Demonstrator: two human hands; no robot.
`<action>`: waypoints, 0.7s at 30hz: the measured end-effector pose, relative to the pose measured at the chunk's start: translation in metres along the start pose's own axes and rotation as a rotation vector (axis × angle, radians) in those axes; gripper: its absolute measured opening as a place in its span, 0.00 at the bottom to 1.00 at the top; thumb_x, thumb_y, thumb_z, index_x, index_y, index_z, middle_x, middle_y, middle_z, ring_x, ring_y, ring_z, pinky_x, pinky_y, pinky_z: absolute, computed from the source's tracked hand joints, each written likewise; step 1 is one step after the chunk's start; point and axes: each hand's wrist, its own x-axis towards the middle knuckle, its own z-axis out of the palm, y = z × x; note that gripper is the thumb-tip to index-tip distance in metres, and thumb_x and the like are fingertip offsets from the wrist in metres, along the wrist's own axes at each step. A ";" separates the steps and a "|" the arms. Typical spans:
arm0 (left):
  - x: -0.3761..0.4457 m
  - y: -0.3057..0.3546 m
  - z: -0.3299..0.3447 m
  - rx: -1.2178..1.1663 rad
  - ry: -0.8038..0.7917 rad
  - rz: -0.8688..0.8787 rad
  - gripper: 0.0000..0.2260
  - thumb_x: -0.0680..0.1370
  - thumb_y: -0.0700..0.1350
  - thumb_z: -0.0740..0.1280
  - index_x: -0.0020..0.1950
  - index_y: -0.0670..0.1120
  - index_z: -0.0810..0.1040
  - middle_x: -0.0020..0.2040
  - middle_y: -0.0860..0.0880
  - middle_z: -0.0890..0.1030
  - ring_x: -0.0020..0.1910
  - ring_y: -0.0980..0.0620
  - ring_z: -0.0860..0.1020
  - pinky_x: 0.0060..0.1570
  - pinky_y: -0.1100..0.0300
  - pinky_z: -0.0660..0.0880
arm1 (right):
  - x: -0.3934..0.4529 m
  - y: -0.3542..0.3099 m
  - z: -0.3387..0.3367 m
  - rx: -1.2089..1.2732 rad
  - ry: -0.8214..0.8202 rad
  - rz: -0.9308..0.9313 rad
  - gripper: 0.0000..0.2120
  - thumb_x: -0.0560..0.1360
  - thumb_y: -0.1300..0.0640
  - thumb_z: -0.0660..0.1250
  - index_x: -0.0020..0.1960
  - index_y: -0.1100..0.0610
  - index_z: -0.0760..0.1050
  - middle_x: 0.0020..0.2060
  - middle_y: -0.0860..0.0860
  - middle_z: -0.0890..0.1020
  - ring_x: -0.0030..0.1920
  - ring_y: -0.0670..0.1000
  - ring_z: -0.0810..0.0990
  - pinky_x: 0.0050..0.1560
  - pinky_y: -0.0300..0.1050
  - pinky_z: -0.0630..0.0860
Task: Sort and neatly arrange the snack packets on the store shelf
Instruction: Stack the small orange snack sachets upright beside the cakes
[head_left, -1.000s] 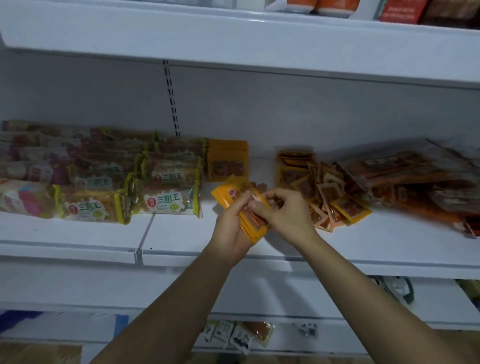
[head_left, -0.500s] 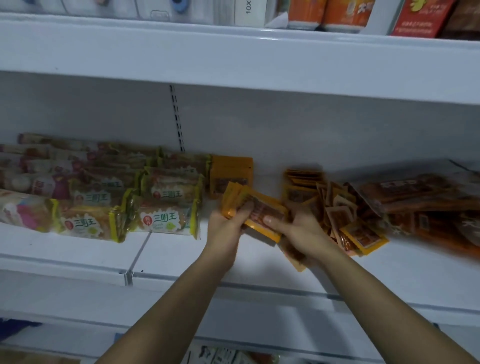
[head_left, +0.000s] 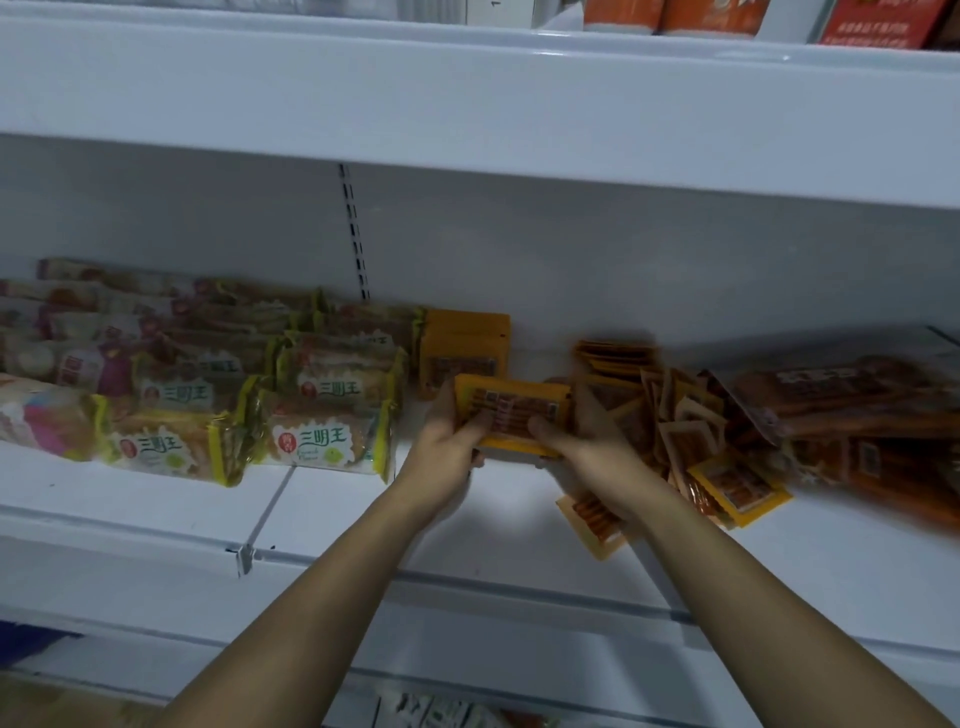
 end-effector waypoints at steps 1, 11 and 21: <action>0.001 -0.002 -0.003 0.030 0.010 0.013 0.14 0.76 0.48 0.63 0.62 0.55 0.74 0.53 0.49 0.80 0.49 0.49 0.79 0.47 0.52 0.76 | 0.002 0.001 -0.002 -0.042 -0.004 -0.024 0.15 0.77 0.50 0.72 0.62 0.46 0.73 0.54 0.48 0.83 0.55 0.50 0.83 0.58 0.57 0.81; 0.012 -0.019 -0.003 -0.186 0.020 -0.120 0.16 0.77 0.45 0.63 0.65 0.50 0.73 0.48 0.45 0.82 0.35 0.39 0.77 0.37 0.49 0.76 | 0.004 0.011 -0.001 -0.495 0.034 -0.294 0.21 0.83 0.57 0.65 0.74 0.47 0.71 0.59 0.44 0.75 0.57 0.41 0.74 0.56 0.29 0.69; 0.001 -0.019 0.007 0.454 0.254 -0.045 0.25 0.79 0.39 0.65 0.74 0.52 0.66 0.56 0.49 0.77 0.47 0.48 0.78 0.43 0.57 0.73 | 0.046 0.010 0.001 -0.391 0.088 -0.189 0.17 0.78 0.64 0.70 0.63 0.49 0.73 0.50 0.37 0.77 0.49 0.40 0.76 0.44 0.21 0.67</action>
